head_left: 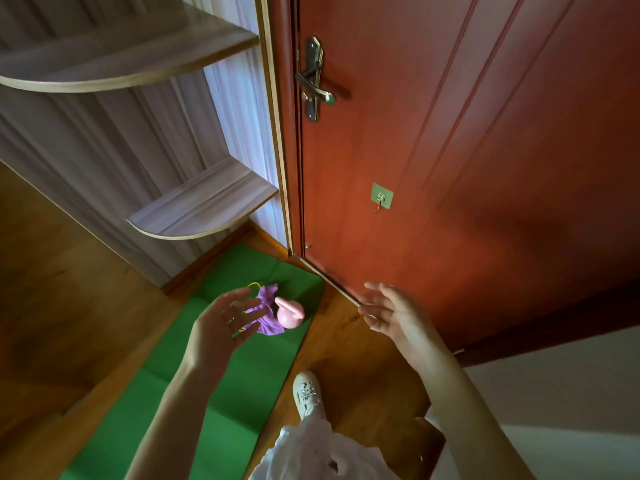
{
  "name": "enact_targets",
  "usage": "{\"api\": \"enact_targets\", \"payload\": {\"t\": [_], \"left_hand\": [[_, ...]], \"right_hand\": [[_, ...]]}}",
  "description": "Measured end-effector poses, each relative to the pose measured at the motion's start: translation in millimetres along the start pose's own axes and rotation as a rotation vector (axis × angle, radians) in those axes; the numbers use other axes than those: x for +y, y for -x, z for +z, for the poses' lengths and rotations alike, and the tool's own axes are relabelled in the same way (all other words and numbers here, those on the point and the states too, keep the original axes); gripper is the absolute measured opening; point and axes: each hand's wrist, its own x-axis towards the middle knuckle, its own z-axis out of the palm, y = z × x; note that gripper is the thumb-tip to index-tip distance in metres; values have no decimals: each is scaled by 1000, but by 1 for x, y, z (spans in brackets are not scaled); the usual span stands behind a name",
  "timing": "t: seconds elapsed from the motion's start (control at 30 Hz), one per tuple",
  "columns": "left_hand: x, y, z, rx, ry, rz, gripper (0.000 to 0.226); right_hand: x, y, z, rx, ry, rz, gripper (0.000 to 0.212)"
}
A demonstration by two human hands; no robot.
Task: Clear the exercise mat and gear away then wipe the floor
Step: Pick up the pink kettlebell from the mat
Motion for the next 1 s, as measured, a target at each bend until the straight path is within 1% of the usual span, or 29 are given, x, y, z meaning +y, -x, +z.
{"api": "enact_targets", "payload": {"t": [0.13,0.27,0.37,0.43,0.47,0.53,0.63,0.77,0.93,1.0], "left_hand": [[20,-47,10,-8,-27,13,31],[40,-92,8,57,-5,11,30],[52,-120,-2,92,4,20,20],[57,-134,-9,110,-1,19,28],[59,-140,-12,130,5,21,28],[59,-153,-17,190,25,30,17],[57,-174,-17,265,53,14,23],[44,-202,-10,337,86,-36,22],[17,-242,-5,382,200,-108,14],[3,-262,-7,393,267,-131,15]], "right_hand": [[-21,-49,15,-1,78,26,21],[-42,-103,38,-1,177,96,23],[-51,-141,57,-38,200,125,21],[-56,-163,69,-62,217,138,20],[-58,-173,74,-82,229,142,20],[-62,-194,85,-129,262,148,20],[-66,-229,100,-163,311,186,18],[-60,-276,113,-187,314,316,18],[-31,-339,126,-218,374,425,18],[-15,-366,133,-248,433,444,19]]}}
